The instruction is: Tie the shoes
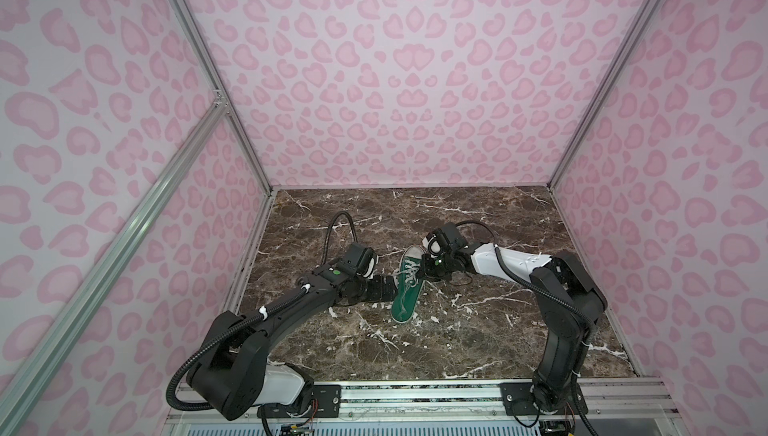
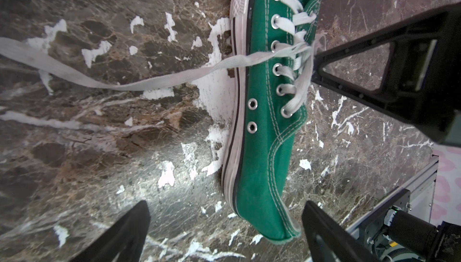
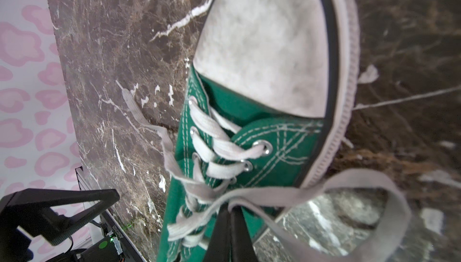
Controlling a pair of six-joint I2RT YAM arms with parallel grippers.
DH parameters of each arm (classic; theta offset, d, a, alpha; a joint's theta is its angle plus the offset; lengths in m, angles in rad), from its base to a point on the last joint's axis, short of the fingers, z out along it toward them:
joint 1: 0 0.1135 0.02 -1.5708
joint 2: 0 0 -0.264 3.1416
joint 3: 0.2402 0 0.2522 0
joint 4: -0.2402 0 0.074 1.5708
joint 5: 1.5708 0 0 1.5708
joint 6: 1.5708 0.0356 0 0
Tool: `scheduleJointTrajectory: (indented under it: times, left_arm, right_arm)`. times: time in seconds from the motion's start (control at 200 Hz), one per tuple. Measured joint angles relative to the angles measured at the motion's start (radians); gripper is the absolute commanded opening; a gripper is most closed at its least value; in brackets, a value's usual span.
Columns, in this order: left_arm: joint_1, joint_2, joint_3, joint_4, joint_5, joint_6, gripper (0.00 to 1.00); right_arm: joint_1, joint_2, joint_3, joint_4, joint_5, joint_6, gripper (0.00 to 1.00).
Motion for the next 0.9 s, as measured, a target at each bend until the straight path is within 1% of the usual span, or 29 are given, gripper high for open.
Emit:
scheduleJointTrajectory:
  times: [0.185, 0.28, 0.42, 0.665, 0.9]
  left_arm:
    - [0.000, -0.009, 0.000, 0.000, -0.001, 0.000, 0.97]
    - [0.000, -0.009, -0.002, 0.000, -0.006, -0.001, 0.97]
    - [-0.001, -0.014, -0.006, 0.000, -0.007, -0.008, 0.97]
    - [-0.003, -0.026, -0.013, 0.000, -0.014, -0.017, 0.97]
    - [-0.004, -0.034, -0.023, 0.000, -0.015, -0.019, 0.97]
  right_arm:
    - [-0.006, 0.000, -0.010, 0.025, 0.011, -0.004, 0.01]
    - [-0.006, 0.000, -0.042, 0.089, -0.014, 0.002, 0.01]
    - [-0.005, -0.025, -0.118, 0.192, -0.027, 0.050, 0.02]
    - [-0.017, -0.053, -0.275, 0.454, -0.051, 0.208, 0.02]
    - [-0.034, -0.035, -0.370, 0.712, -0.126, 0.381, 0.02]
